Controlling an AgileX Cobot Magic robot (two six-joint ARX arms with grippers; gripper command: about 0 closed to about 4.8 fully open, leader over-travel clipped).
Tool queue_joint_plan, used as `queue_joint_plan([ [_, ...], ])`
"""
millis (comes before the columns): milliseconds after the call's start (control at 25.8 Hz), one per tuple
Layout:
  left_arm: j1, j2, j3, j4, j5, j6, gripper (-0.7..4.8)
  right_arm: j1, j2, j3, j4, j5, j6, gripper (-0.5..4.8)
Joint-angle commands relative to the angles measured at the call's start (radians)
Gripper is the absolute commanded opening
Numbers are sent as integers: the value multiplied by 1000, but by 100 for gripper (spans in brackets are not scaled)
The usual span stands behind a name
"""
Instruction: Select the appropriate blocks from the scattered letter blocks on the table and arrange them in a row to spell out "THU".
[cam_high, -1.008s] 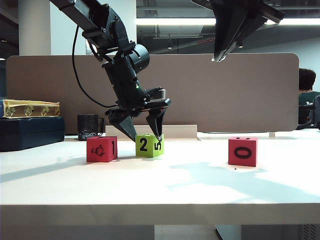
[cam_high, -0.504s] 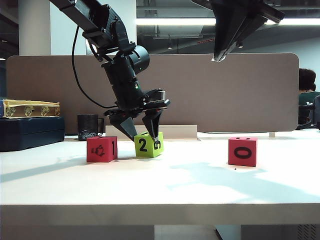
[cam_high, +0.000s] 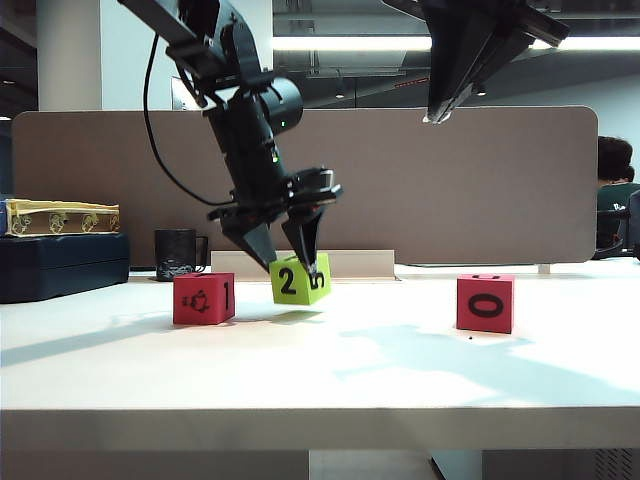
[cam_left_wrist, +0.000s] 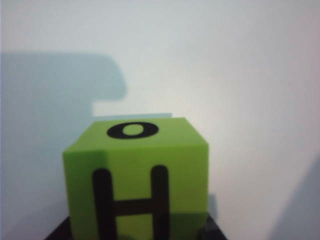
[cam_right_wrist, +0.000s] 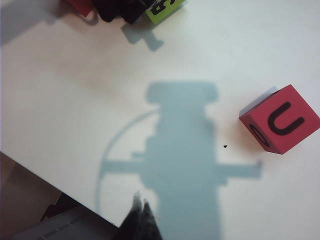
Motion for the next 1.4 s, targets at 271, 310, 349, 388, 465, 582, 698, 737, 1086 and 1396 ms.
queue_joint_plan([
  [271, -9, -41, 2, -129, 1, 1, 214, 2, -5, 5, 7, -5, 2, -5],
  [310, -9, -41, 2, -154, 1, 1, 214, 2, -5, 5, 7, -6, 2, -5],
  [349, -9, -41, 2, -162, 0, 1, 214, 2, -5, 5, 7, -6, 2, -5],
  [388, -9, -41, 2, -163, 1, 1, 214, 2, -5, 5, 7, -6, 2, -5],
  [465, -9, -41, 2, -167, 1, 0, 214, 2, -5, 5, 1, -8, 2, -5],
  [582, -9, -40, 2, -161, 1, -1, 214, 2, -5, 5, -3, -10, 2, -5],
  [698, -9, -40, 1, -156, 1, -1, 215, 2, -5, 5, -3, -12, 3, -5],
  [737, -9, -40, 1, -156, 1, -1, 215, 2, -5, 5, -3, -19, 3, -5],
  [1086, -9, -31, 1, -151, 2, -1, 344, 2, -5, 5, -7, -28, 5, -5],
  [1396, -9, -46, 39, -205, -23, -3, 479, 2, -4, 4, 10, 20, 5, -5],
])
